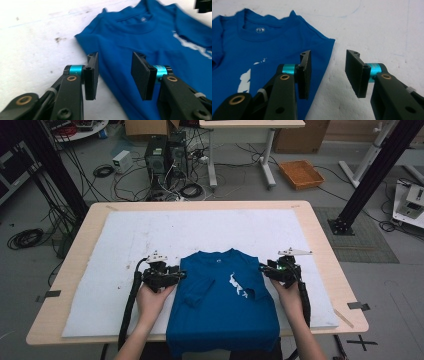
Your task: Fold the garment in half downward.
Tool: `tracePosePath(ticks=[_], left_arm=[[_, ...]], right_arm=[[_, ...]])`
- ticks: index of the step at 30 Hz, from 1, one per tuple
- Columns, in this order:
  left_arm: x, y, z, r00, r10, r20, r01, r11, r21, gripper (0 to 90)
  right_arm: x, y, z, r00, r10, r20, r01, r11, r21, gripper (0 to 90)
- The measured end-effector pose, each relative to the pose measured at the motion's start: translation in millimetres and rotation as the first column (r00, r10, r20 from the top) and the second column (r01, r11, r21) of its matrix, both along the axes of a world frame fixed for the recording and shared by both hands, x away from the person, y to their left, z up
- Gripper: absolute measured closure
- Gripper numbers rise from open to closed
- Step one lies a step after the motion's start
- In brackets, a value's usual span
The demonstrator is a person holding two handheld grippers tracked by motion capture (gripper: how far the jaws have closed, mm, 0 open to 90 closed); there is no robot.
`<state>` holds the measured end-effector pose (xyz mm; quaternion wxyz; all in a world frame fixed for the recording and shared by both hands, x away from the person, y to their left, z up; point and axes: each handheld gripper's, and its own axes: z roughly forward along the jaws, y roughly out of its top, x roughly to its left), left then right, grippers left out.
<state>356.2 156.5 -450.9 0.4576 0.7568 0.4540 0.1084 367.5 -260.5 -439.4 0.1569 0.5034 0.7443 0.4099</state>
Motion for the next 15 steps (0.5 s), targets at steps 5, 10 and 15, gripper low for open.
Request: tracePosePath(ticks=[5, 10, 15], left_arm=[[4.2, -1.6, -1.9, 0.9991, 0.030, -0.029, -0.030, 0.9992, 0.026, 59.0], [4.4, -3.0, -1.8, 0.9991, 0.035, -0.026, -0.033, 0.9983, 0.047, 72.6], [3.2, -2.8, -1.0, 0.9992, 0.037, -0.010, -0.037, 0.9965, 0.075, 76.9]], right_arm=[[5.8, 10.7, -6.4, 0.9996, 0.012, -0.025, -0.014, 0.998, -0.058, 62.7], [6.0, 16.4, -8.9, 0.9994, 0.032, -0.015, -0.033, 0.992, -0.118, 80.7], [5.0, 12.9, -8.0, 1.0000, 0.005, -0.001, -0.005, 0.992, -0.125, 85.2]])
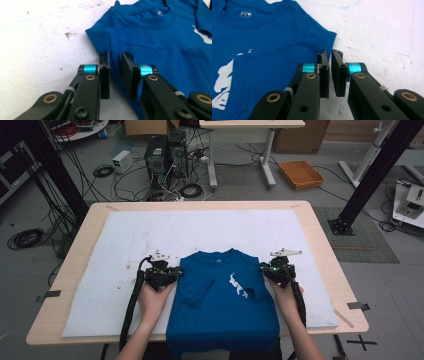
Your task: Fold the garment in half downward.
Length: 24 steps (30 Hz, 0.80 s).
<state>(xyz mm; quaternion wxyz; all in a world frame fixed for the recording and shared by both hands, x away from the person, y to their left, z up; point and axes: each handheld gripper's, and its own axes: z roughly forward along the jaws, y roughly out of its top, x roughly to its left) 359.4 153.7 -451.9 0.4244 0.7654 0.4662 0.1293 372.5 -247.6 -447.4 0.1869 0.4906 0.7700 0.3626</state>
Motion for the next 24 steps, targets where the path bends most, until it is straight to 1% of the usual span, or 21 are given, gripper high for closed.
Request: tracePosePath(ticks=[1, 2, 3, 5, 6, 7, 9, 10, 11, 12, 13, 14, 15, 16, 17, 18, 19, 20, 21, 23, 24], left_arm=[[-0.1, 0.6, 0.2, 1.0000, 0.008, -0.001, -0.008, 1.0000, 0.002, 76.9], [0.7, 2.9, 1.2, 0.9996, 0.029, 0.003, -0.029, 0.9995, -0.009, 71.3], [1.3, 4.6, 1.9, 0.9992, 0.039, 0.004, -0.039, 0.9990, -0.022, 68.4], [4.3, 8.2, 3.2, 0.9992, 0.040, 0.011, -0.039, 0.9983, -0.044, 64.3], [4.3, 8.2, 3.2, 0.9992, 0.040, 0.011, -0.039, 0.9983, -0.044, 62.9], [8.5, 8.0, 4.1, 0.9991, 0.042, 0.005, -0.041, 0.9975, -0.058, 61.6], [10.8, 7.4, 4.4, 0.9993, 0.036, 0.008, -0.036, 0.9976, -0.060, 59.9], [13.0, 6.3, 4.7, 0.9995, 0.032, 0.008, -0.032, 0.9979, -0.057, 59.9], [15.5, 5.2, 5.0, 0.9997, 0.024, 0.001, -0.024, 0.9982, -0.055, 59.2], [20.0, 2.3, 4.7, 0.9997, 0.023, -0.014, -0.023, 0.9985, -0.050, 59.2], [20.0, 2.3, 4.7, 0.9997, 0.023, -0.014, -0.023, 0.9985, -0.050, 59.2], [23.6, -0.5, 3.6, 0.9993, 0.018, -0.032, -0.019, 0.9987, -0.046, 59.6], [23.6, -0.5, 3.6, 0.9993, 0.018, -0.032, -0.019, 0.9987, -0.046, 60.4], [24.8, -1.9, 3.0, 0.9992, 0.014, -0.038, -0.016, 0.9992, -0.037, 60.4], [25.3, -3.9, 2.0, 0.9992, 0.008, -0.038, -0.008, 0.9999, -0.010, 68.7], [25.3, -3.9, 2.0, 0.9992, 0.008, -0.038, -0.008, 0.9999, -0.010, 71.6], [25.1, -4.3, 1.9, 0.9994, 0.014, -0.030, -0.014, 0.9999, -0.007, 71.6], [25.7, -1.7, 2.1, 0.9993, 0.015, -0.033, -0.015, 0.9999, -0.002, 79.5], [25.9, -0.6, 2.2, 0.9992, 0.020, -0.033, -0.020, 0.9998, -0.003, 81.0], [26.3, 1.7, 2.7, 0.9993, 0.027, -0.027, -0.027, 0.9996, 0.005, 84.1], [26.3, 1.7, 2.7, 0.9993, 0.027, -0.027, -0.027, 0.9996, 0.005, 84.1]], right_arm=[[-0.2, -1.0, 0.2, 1.0000, -0.003, -0.002, 0.003, 1.000, 0.003, 84.7], [-0.2, -3.2, 1.5, 1.0000, -0.008, 0.004, 0.008, 1.000, 0.017, 78.4], [0.2, -4.5, 2.8, 0.9999, -0.004, 0.015, 0.003, 1.000, 0.026, 75.2], [0.5, -5.8, 5.4, 0.9992, 0.000, 0.039, -0.001, 0.999, 0.045, 71.2], [1.7, -6.0, 5.9, 0.9989, 0.003, 0.047, -0.006, 0.999, 0.052, 69.8], [4.1, -5.9, 6.8, 0.9993, 0.001, 0.038, -0.003, 0.999, 0.049, 67.9], [9.6, -4.5, 8.3, 0.9993, 0.000, 0.037, -0.003, 0.998, 0.059, 66.5], [9.6, -4.5, 8.3, 0.9993, 0.000, 0.037, -0.003, 0.998, 0.059, 66.5], [15.6, -1.9, 8.8, 0.9994, -0.003, 0.035, 0.001, 0.998, 0.058, 66.5], [19.4, -0.1, 7.9, 0.9997, -0.003, 0.025, 0.001, 0.998, 0.060, 66.5], [22.6, 1.8, 6.2, 1.0000, -0.003, 0.007, 0.002, 0.998, 0.060, 66.5], [25.7, 3.5, 3.8, 0.9999, 0.003, -0.010, -0.002, 0.998, 0.056, 67.6], [27.9, 5.2, 1.4, 0.9996, -0.001, -0.030, 0.002, 0.999, 0.042, 70.7], [27.9, 5.2, 1.4, 0.9996, -0.001, -0.030, 0.002, 0.999, 0.042, 70.7], [28.6, 6.0, -0.8, 0.9995, -0.013, -0.027, 0.014, 1.000, 0.019, 81.4], [28.6, 6.0, -0.8, 0.9995, -0.013, -0.027, 0.014, 1.000, 0.019, 81.4], [28.4, 5.2, -0.4, 0.9996, -0.012, -0.025, 0.013, 1.000, 0.022, 85.5], [27.2, 4.4, 0.8, 0.9998, -0.016, -0.014, 0.016, 1.000, 0.006, 89.9], [26.1, 3.9, 1.3, 0.9998, -0.020, -0.006, 0.020, 1.000, -0.002, 90.0], [24.9, 2.5, 2.1, 0.9997, -0.024, -0.010, 0.024, 1.000, 0.004, 90.0], [24.6, 2.1, 2.3, 0.9997, -0.025, -0.006, 0.025, 1.000, 0.004, 90.0]])
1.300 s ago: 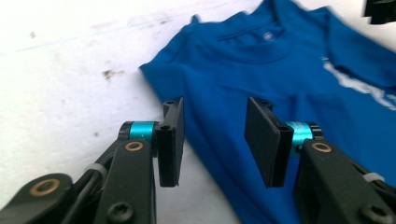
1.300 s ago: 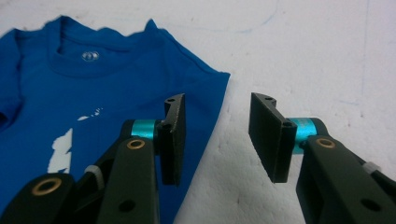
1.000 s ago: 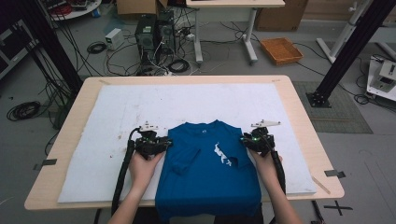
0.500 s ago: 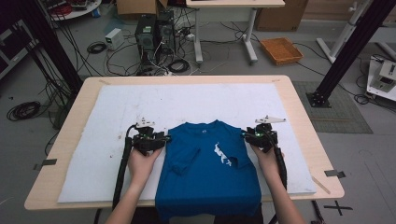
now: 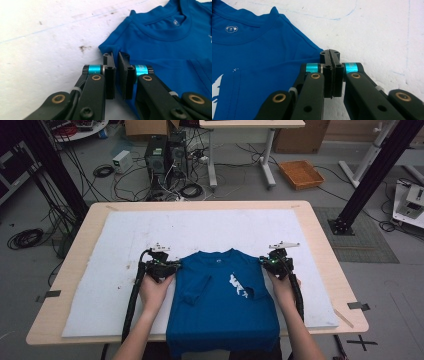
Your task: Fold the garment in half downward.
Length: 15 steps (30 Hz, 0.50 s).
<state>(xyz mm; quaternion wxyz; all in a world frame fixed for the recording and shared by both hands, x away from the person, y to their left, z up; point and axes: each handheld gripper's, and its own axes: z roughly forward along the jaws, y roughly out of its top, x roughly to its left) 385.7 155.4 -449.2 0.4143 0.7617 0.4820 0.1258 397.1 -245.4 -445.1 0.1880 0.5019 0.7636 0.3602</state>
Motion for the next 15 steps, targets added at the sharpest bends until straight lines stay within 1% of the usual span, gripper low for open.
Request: tracePosePath(ticks=[2, 3, 4, 5, 6, 7, 8, 9, 10, 11, 12, 13, 15], left_arm=[[0.2, 1.2, 0.2, 1.0000, -0.001, -0.002, 0.001, 1.0000, 0.001, 84.0], [0.0, 1.6, 1.0, 1.0000, 0.005, 0.007, -0.005, 1.0000, -0.002, 81.6], [0.0, 1.6, 1.0, 1.0000, 0.005, 0.007, -0.005, 1.0000, -0.002, 74.5], [0.9, 4.4, 2.2, 0.9998, 0.019, 0.011, -0.019, 0.9995, -0.025, 70.3], [1.6, 5.9, 3.0, 0.9996, 0.023, 0.016, -0.022, 0.9991, -0.035, 69.5], [1.6, 5.9, 3.0, 0.9996, 0.023, 0.016, -0.022, 0.9991, -0.035, 67.5], [6.2, 6.7, 4.5, 0.9997, 0.012, 0.020, -0.011, 0.9983, -0.057, 65.8], [6.2, 6.7, 4.5, 0.9997, 0.012, 0.020, -0.011, 0.9983, -0.057, 65.5], [12.9, 4.7, 6.7, 0.9997, -0.015, 0.017, 0.016, 0.9988, -0.046, 65.1], [16.9, 3.0, 7.9, 0.9993, -0.034, 0.017, 0.035, 0.9981, -0.051, 64.6], [16.9, 3.0, 7.9, 0.9993, -0.034, 0.017, 0.035, 0.9981, -0.051, 64.1], [24.3, -0.6, 9.9, 0.9982, -0.060, 0.010, 0.060, 0.9956, -0.072, 63.9], [31.4, -4.4, 11.6, 0.9967, -0.081, 0.007, 0.081, 0.9937, -0.077, 62.5]], right_arm=[[-0.6, -0.3, 0.8, 1.0000, 0.004, 0.003, -0.004, 1.000, 0.005, 89.4], [-0.7, -0.6, 1.5, 0.9999, 0.010, 0.014, -0.010, 1.000, 0.012, 83.3], [-0.7, -0.5, 2.6, 0.9996, 0.011, 0.025, -0.012, 1.000, 0.024, 78.2], [-0.8, -0.4, 3.9, 0.9991, 0.017, 0.039, -0.019, 0.999, 0.036, 76.9], [-0.6, -0.1, 5.2, 0.9983, 0.023, 0.054, -0.026, 0.999, 0.044, 74.9], [1.0, 0.5, 6.4, 0.9979, 0.028, 0.059, -0.031, 0.999, 0.043, 73.6], [3.5, 1.8, 7.6, 0.9979, 0.033, 0.056, -0.035, 0.999, 0.041, 71.5], [6.3, 3.5, 9.0, 0.9977, 0.036, 0.057, -0.039, 0.998, 0.045, 70.9], [9.3, 5.6, 10.4, 0.9975, 0.041, 0.057, -0.044, 0.998, 0.044, 70.0], [12.8, 8.3, 11.5, 0.9969, 0.049, 0.061, -0.052, 0.998, 0.043, 69.6], [15.9, 10.7, 11.8, 0.9959, 0.061, 0.068, -0.064, 0.996, 0.053, 69.1], [19.6, 13.2, 11.8, 0.9961, 0.071, 0.052, -0.075, 0.995, 0.065, 68.5], [26.4, 19.1, 10.3, 0.9958, 0.085, 0.033, -0.087, 0.995, 0.054, 66.1]])
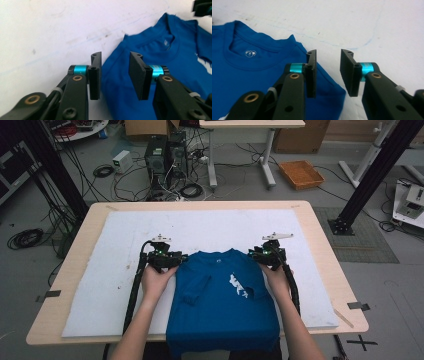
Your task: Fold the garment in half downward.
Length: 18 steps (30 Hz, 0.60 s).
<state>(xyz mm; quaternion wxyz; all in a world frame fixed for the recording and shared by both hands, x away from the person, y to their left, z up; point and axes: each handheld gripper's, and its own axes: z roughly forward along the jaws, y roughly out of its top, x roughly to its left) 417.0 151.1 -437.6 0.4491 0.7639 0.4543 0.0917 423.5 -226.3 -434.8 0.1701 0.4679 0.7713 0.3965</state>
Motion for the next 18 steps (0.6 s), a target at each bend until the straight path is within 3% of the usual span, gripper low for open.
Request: tracePosePath(ticks=[3, 7, 10, 13, 14, 16, 18], left_arm=[[9.4, -6.8, -1.4, 0.9990, -0.032, -0.030, 0.033, 0.9982, 0.050, 61.7], [14.3, -12.6, -5.9, 0.9971, -0.049, -0.058, 0.053, 0.9952, 0.082, 62.0], [14.4, -14.4, -6.8, 0.9983, -0.040, -0.042, 0.044, 0.9942, 0.098, 67.4], [13.3, -15.2, -6.7, 0.9991, -0.033, -0.028, 0.036, 0.9914, 0.125, 74.8], [11.2, -18.5, -6.3, 0.9984, -0.054, -0.016, 0.056, 0.9867, 0.153, 78.7], [9.8, -20.3, -6.0, 0.9985, -0.055, -0.005, 0.055, 0.9840, 0.170, 79.1], [8.8, -21.0, -5.9, 0.9977, -0.067, 0.006, 0.065, 0.9803, 0.187, 85.5]], right_arm=[[6.5, 8.0, -3.3, 0.9995, 0.028, -0.014, -0.028, 0.999, -0.020, 65.6], [10.2, 14.7, -10.5, 0.9983, 0.049, -0.032, -0.050, 0.998, -0.048, 64.9], [11.2, 17.1, -13.6, 0.9978, 0.057, -0.036, -0.059, 0.995, -0.076, 67.9], [10.7, 17.4, -13.0, 0.9966, 0.077, -0.028, -0.080, 0.993, -0.092, 80.4], [9.9, 18.3, -12.5, 0.9960, 0.085, -0.028, -0.088, 0.991, -0.099, 83.3], [9.6, 19.2, -12.5, 0.9949, 0.098, -0.022, -0.100, 0.989, -0.106, 85.2], [8.3, 20.9, -11.8, 0.9946, 0.102, -0.021, -0.103, 0.988, -0.116, 88.2]])
